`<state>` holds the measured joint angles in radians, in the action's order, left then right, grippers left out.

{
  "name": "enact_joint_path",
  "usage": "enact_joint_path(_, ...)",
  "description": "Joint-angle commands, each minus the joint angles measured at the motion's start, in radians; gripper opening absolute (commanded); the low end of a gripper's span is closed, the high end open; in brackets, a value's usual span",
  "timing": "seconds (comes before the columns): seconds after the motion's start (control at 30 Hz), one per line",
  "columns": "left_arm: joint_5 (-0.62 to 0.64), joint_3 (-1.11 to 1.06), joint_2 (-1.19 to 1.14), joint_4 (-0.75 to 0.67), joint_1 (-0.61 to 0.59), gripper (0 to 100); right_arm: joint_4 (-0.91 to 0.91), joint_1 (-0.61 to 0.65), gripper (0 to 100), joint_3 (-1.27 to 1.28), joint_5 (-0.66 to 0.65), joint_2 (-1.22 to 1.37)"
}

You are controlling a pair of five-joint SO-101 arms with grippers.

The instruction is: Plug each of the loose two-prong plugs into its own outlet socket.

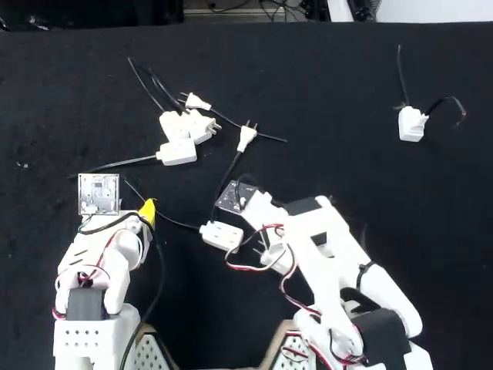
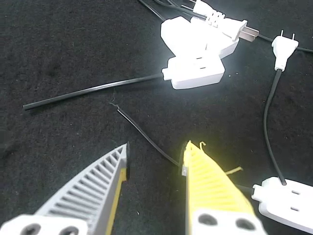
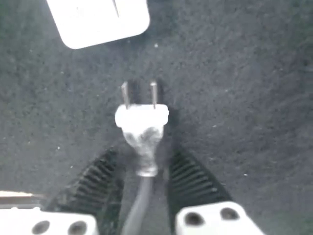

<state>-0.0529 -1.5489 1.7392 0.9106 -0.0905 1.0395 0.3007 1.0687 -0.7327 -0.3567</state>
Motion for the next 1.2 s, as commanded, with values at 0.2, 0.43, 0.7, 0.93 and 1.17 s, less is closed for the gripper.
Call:
enact_joint_path(0.2, 0.003, 0.027, 0.009, -0.005, -0.004, 19, 0.195, 0.02, 1.1, -0.153, 0.037, -0.315)
enact_joint_path(0.43, 0.003, 0.036, 0.009, -0.006, -0.002, 19, 0.292, 0.08, 1.1, -0.168, 0.038, -0.545)
enact_joint_path(0.7, 0.046, 0.076, 0.009, 0.002, -0.002, 19, -0.08, 0.402, 1.1, -0.056, 0.25, -0.427)
enact_joint_path(0.93, 0.126, 0.119, 0.009, 0.003, -0.004, 19, -0.138, 0.473, 1.1, -0.252, 0.321, -0.107)
enact_joint_path(1.17, 0.13, 0.113, 0.009, 0.003, -0.001, 19, -0.167, 0.485, 1.1, -0.394, 0.377, 0.093)
